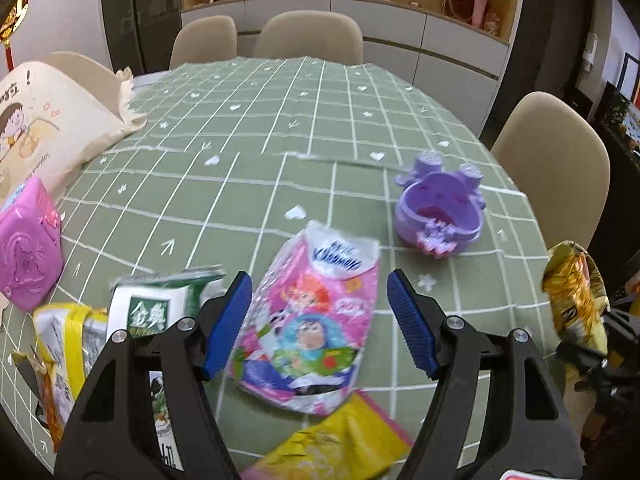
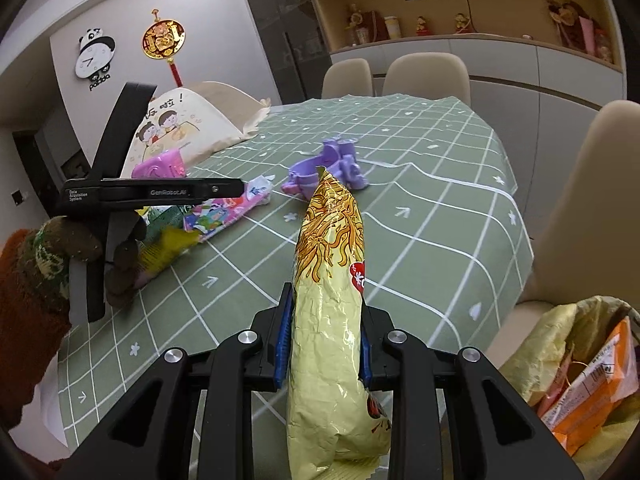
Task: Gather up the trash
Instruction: 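Grasp the pink Kleenex tissue pack with the left gripper while the right holds the gold bag, then carry the tissue pack and gold bag to the bin and release both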
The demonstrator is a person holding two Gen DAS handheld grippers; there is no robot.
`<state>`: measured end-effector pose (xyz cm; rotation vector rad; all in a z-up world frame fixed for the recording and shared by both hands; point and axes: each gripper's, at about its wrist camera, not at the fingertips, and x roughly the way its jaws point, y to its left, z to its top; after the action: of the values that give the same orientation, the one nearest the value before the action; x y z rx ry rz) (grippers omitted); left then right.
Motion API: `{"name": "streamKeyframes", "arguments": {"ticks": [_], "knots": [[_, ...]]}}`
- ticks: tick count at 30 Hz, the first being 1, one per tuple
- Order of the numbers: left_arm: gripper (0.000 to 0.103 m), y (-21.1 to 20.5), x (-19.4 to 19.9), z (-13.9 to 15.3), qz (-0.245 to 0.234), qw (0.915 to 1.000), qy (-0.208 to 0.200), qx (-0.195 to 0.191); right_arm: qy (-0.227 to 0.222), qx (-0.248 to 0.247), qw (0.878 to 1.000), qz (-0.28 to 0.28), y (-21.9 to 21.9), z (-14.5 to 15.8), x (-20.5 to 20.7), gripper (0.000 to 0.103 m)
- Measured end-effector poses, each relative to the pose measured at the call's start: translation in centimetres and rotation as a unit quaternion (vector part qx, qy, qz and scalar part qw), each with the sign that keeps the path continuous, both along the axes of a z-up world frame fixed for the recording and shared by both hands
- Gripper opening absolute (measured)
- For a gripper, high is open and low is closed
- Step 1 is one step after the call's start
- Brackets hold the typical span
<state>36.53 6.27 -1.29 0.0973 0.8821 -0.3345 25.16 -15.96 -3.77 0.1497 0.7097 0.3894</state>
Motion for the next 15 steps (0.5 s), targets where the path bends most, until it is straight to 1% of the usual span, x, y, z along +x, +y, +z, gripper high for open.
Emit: {"name": "streamKeyframes", "arguments": {"ticks": [3,4,6,8,10,12,14,15], "knots": [[0.067,0.7,0.4,-0.7,-0.003,0.9992,0.033,-0.023,0.003,0.004,1.000,0.002,0.0,0.0,0.2,0.026],[0.067,0.7,0.6,-1.0,-0.005,0.9987,0.045,-0.026,0.002,0.005,1.000,0.006,0.3,0.1,0.2,0.026],[0.066,0.6,0.8,-1.4,0.000,0.9984,0.054,-0.020,-0.003,0.003,1.000,0.011,0.8,0.3,0.1,0.026],[0.052,0.5,0.8,-1.4,0.009,0.9984,0.054,-0.015,-0.006,0.001,1.000,0.016,1.3,0.6,0.0,0.026],[0.026,0.7,0.6,-1.5,0.017,0.9983,0.054,-0.017,-0.008,-0.004,1.000,0.018,1.4,0.8,-0.1,0.026],[0.016,0.9,-0.1,-1.3,0.017,0.9985,0.048,-0.022,-0.010,-0.007,1.000,0.016,1.4,1.0,-0.2,0.026],[0.013,1.0,-1.0,-1.0,0.016,0.9985,0.042,-0.033,-0.011,-0.010,1.000,0.011,1.3,1.3,-0.4,0.026],[0.008,1.0,-1.5,-0.8,0.017,0.9986,0.037,-0.035,-0.012,-0.011,1.000,0.010,1.2,1.3,-0.4,0.026]]}}
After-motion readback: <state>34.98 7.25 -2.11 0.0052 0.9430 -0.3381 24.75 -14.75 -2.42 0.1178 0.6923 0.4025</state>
